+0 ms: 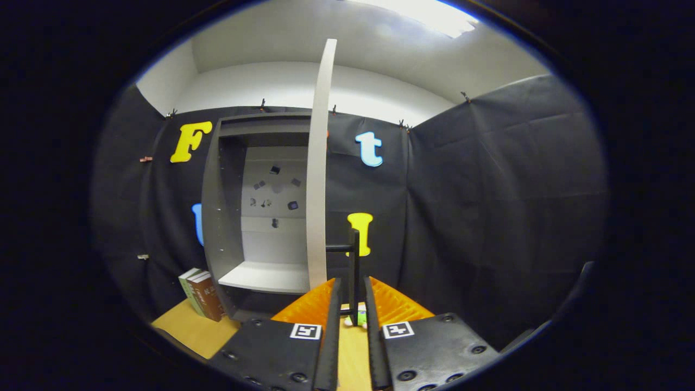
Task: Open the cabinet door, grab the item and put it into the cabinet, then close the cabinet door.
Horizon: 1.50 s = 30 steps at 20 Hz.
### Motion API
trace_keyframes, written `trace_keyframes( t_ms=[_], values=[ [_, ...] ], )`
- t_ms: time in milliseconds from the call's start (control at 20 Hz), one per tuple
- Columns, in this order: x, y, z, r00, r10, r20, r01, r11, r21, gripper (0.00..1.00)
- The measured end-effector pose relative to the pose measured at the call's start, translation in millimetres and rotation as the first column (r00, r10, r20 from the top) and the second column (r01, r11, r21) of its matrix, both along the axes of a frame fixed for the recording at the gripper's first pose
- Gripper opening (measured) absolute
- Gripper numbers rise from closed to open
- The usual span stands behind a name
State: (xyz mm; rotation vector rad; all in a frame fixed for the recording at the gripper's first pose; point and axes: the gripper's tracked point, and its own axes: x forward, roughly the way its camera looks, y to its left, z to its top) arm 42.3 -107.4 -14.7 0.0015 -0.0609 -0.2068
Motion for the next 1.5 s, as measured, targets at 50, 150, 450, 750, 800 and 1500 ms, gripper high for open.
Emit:
trace_keyframes(
  t_ms=[50,150,450,750,800,1500],
  values=[
    [-3.7,-0.7,12.4,0.999,0.0,0.035,0.001,1.0,-0.026,0.48],
    [-17.7,12.5,39.3,0.994,0.013,0.108,-0.006,0.998,-0.064,0.73],
    [-29.8,103.4,34.0,0.977,0.19,0.092,-0.181,0.979,-0.095,0.98],
    [-9.6,180.6,-53.9,0.934,0.322,-0.151,-0.325,0.946,0.008,0.97],
    [-3.2,189.3,-71.9,0.925,0.328,-0.191,-0.329,0.944,0.03,0.98],
    [36.9,192.7,-335.2,0.751,0.289,-0.594,-0.157,0.951,0.265,0.99]
  ],
)
